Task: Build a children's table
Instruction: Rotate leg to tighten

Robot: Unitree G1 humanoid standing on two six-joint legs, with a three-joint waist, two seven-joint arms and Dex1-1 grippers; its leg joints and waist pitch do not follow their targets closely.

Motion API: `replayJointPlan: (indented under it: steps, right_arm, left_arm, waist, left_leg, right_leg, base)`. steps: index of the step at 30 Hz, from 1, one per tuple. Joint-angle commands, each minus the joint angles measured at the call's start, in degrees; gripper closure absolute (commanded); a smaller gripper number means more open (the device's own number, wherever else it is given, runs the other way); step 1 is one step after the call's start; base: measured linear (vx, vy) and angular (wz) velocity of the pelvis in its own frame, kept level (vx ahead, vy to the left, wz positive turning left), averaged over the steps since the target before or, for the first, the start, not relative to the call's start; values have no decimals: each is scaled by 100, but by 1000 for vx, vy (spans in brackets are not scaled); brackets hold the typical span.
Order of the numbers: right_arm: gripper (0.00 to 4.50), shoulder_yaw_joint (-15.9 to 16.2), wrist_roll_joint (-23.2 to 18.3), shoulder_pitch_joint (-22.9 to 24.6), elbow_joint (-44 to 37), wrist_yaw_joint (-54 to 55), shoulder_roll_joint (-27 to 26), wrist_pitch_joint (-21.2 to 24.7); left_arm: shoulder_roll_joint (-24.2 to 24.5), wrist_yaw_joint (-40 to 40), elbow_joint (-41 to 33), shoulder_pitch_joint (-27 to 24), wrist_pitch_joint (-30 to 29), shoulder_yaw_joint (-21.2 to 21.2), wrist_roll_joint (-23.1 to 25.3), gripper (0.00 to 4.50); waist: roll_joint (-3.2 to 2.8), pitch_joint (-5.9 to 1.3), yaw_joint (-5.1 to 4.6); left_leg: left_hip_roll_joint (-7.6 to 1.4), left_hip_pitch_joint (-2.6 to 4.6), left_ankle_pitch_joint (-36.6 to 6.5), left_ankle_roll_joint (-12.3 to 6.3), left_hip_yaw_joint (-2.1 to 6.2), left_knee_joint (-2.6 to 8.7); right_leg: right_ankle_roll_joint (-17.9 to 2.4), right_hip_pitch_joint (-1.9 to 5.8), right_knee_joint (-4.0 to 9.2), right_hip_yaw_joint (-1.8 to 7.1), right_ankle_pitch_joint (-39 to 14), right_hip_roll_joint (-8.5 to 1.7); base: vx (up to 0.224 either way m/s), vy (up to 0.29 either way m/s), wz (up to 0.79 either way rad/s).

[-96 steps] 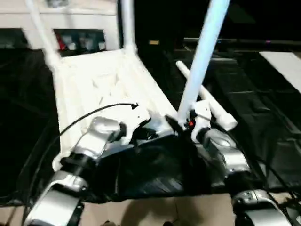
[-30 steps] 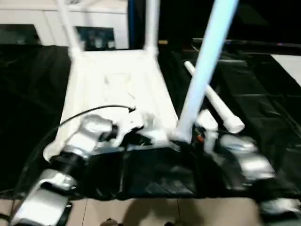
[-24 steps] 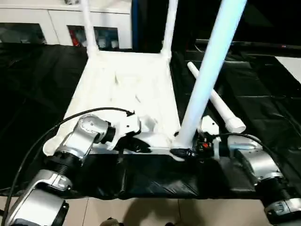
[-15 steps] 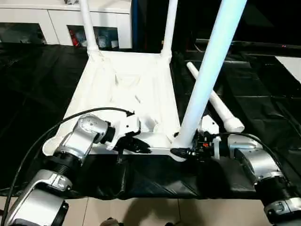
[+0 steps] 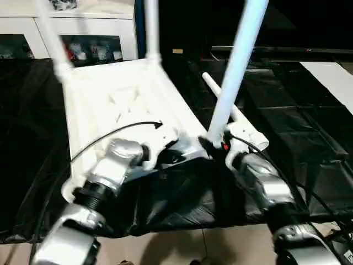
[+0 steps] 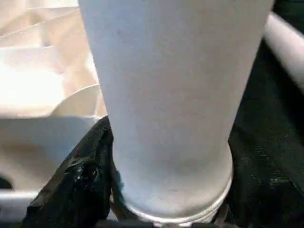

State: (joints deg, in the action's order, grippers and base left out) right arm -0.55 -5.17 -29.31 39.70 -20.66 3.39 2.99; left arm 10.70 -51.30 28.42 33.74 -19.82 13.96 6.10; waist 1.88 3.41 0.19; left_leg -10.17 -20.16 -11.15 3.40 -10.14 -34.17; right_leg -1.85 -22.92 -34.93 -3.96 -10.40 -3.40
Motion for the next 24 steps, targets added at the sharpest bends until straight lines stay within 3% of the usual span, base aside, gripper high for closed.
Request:
replayJointPlan:
  steps: [1,3,7,11,15,18,20,24]
  right_arm:
    - [141,375,53,-11,282,-187,-439,59]
    - [106,347,44,-34,329,-168,-454,33]
    - [77,481,138,-5,210,-607,-168,-191]
    - [77,669,187,143,-12,-1383,295,-463]
    - [77,752,56,292,-258,-2254,691,-526]
    - [77,851,-196,486,-673,-3271,1124,-335]
    - [77,893,-250,532,-785,-3534,1251,-293]
    - [100,1039,-394,614,-1023,-4289,1657,-159]
  left_arm:
    - [-502,-34,-210,-22,59,281,-249,450]
    - [-505,-13,-229,-24,39,288,-239,450]
    - [-279,-295,-266,-21,223,322,-266,450]
    - [83,-905,-360,-80,638,391,-336,450]
    - [385,-1355,-305,-62,876,386,-405,450]
    - [656,-1811,-194,-15,1048,337,-509,450]
    - [707,-1975,-210,-16,1016,298,-595,450]
    - [889,-2553,-295,-14,873,256,-849,450]
  waist:
    - [-25,-344,24]
    - [-20,-337,25]
    - [-28,-348,24]
    - [-11,-380,50]
    - [-19,-395,100]
    - [-34,-370,165]
    - [-29,-364,185]
    - [-18,-367,204]
  left_leg:
    - [-280,-7,-1378,-206,118,409]
    - [-285,-1,-1434,-215,123,413]
    - [-294,-10,-1428,-224,125,417]
    - [-290,-51,-1027,-421,99,384]
    - [-308,-41,-795,-588,87,372]
    - [-332,-1,-897,-630,80,385]
    - [-342,17,-1022,-533,81,395]
    - [-335,4,-1022,-486,86,394]
  right_leg:
    - [-1007,254,561,311,-2103,-497]
    - [-981,247,567,310,-2187,-499]
    - [-987,256,557,315,-2069,-498]
    - [-1167,300,490,332,-1408,-508]
    - [-1337,317,424,331,-895,-498]
    - [-1358,296,446,328,-978,-489]
    - [-1361,280,458,333,-1176,-504]
    - [-1325,306,458,333,-1271,-501]
  base:
    - [0,0,0]
    - [0,0,0]
    - [0,0,0]
    - [0,0,0]
    - [0,0,0]
    - [0,0,0]
    - [0,0,0]
    - [0,0,0]
